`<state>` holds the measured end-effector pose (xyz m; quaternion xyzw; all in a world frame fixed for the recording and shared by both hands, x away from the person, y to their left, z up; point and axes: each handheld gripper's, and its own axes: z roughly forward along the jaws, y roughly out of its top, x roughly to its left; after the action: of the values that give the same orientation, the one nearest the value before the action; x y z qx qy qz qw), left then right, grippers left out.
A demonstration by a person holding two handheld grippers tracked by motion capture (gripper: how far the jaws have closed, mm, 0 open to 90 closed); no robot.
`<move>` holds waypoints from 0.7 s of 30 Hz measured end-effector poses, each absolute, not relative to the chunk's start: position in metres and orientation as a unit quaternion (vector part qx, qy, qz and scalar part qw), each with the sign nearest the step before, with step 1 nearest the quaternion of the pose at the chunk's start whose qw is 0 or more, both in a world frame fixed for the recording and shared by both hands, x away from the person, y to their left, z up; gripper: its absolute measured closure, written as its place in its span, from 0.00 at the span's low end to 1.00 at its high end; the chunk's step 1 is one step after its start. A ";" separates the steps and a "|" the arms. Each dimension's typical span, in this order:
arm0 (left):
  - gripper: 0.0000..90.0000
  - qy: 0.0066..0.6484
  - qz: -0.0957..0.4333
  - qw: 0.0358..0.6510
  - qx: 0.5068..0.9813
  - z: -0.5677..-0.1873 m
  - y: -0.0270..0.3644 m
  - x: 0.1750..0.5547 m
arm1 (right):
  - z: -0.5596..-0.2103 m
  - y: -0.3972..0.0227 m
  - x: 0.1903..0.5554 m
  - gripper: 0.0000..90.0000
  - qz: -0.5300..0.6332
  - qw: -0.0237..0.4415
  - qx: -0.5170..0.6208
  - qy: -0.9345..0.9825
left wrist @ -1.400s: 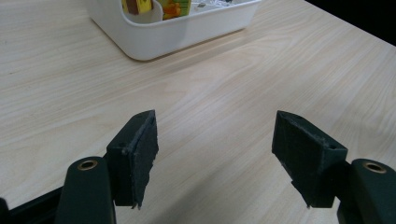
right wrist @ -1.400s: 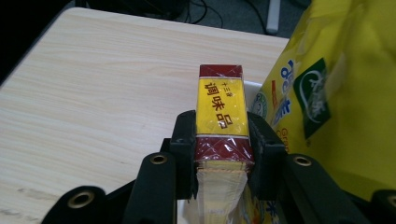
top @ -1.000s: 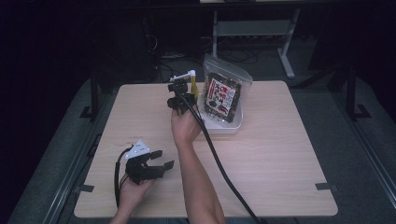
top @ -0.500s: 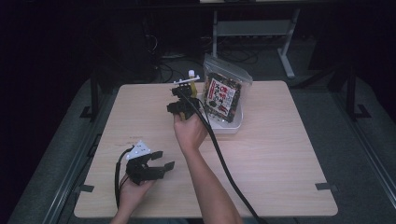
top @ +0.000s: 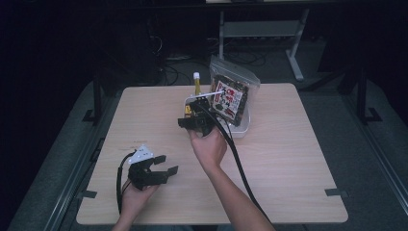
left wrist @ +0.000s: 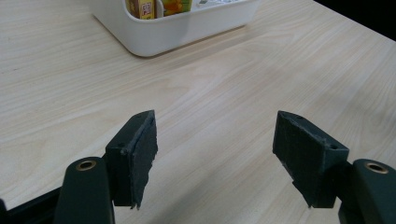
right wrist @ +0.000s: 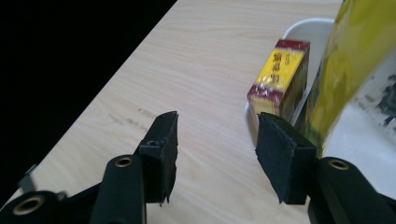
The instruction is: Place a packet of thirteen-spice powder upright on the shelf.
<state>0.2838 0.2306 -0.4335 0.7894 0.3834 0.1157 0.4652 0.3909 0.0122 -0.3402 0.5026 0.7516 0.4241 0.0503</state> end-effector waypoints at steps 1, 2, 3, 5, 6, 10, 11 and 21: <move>0.33 0.384 0.116 0.465 0.789 -0.434 0.231 0.284 | -0.340 0.010 0.389 0.52 0.425 0.049 0.501 0.752; 0.33 0.384 0.116 0.466 0.789 -0.434 0.231 0.284 | -0.341 0.008 0.387 0.52 0.426 0.048 0.499 0.753; 0.33 0.383 0.116 0.466 0.789 -0.433 0.231 0.284 | -0.341 0.006 0.385 0.51 0.428 0.045 0.497 0.754; 0.33 0.383 0.116 0.466 0.789 -0.433 0.231 0.283 | -0.342 0.002 0.381 0.51 0.430 0.043 0.491 0.757; 0.33 0.383 0.116 0.466 0.789 -0.433 0.231 0.284 | -0.342 0.000 0.379 0.51 0.432 0.040 0.488 0.758; 0.33 0.382 0.116 0.465 0.790 -0.434 0.231 0.284 | -0.345 -0.006 0.373 0.50 0.434 0.031 0.481 0.761; 0.33 0.381 0.116 0.464 0.791 -0.434 0.231 0.284 | -0.346 -0.007 0.370 0.50 0.435 0.028 0.480 0.761; 0.33 0.383 0.115 0.466 0.790 -0.434 0.231 0.284 | -0.356 -0.023 0.354 0.49 0.430 0.021 0.470 0.771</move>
<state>0.2836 0.2311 -0.4339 0.7897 0.3825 0.1150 0.4657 0.3537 -0.0234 -0.3556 0.4697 0.7706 0.4303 0.0209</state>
